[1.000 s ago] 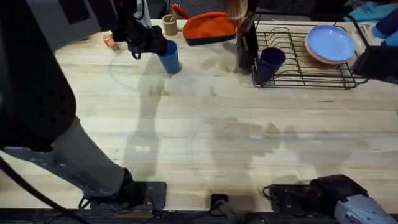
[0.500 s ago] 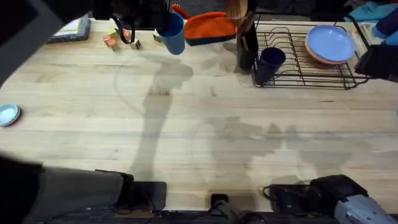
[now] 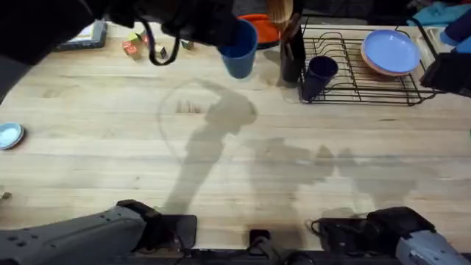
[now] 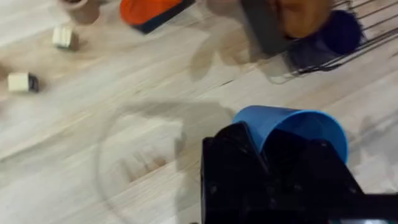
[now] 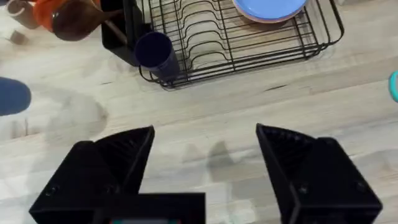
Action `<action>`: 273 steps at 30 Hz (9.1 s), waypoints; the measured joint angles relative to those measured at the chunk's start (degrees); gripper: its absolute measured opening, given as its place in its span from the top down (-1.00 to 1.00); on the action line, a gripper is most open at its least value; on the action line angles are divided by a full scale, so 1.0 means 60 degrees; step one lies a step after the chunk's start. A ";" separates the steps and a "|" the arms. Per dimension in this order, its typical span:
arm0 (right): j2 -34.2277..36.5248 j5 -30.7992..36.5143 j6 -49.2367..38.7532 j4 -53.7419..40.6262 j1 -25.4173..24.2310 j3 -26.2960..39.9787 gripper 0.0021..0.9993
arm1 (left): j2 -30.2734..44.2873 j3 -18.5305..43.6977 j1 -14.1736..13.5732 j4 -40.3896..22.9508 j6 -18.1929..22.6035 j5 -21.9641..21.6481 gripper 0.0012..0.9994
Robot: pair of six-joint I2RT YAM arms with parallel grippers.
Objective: Pick up the cup on the table and put them onto the rack.
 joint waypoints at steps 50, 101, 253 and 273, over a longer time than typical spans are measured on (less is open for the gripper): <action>0.0000 0.0004 0.0003 -0.0007 0.0000 0.0000 -0.99 | 0.5287 0.4581 -0.3557 0.2048 -0.1399 -0.1163 0.92; 0.0000 0.0029 0.0000 -0.0007 0.0000 0.0000 -0.99 | 0.6075 0.4581 -0.3386 0.2045 -0.1399 -0.1361 0.92; 0.0000 0.0029 0.0000 -0.0007 0.0000 0.0000 -0.99 | 0.3658 0.4694 -0.3394 -0.0202 -0.0766 -0.1443 -0.11; 0.0000 0.0029 0.0000 -0.0007 0.0000 0.0000 -0.99 | -0.0342 0.2291 -0.1992 0.0070 -0.0459 -0.2546 -0.99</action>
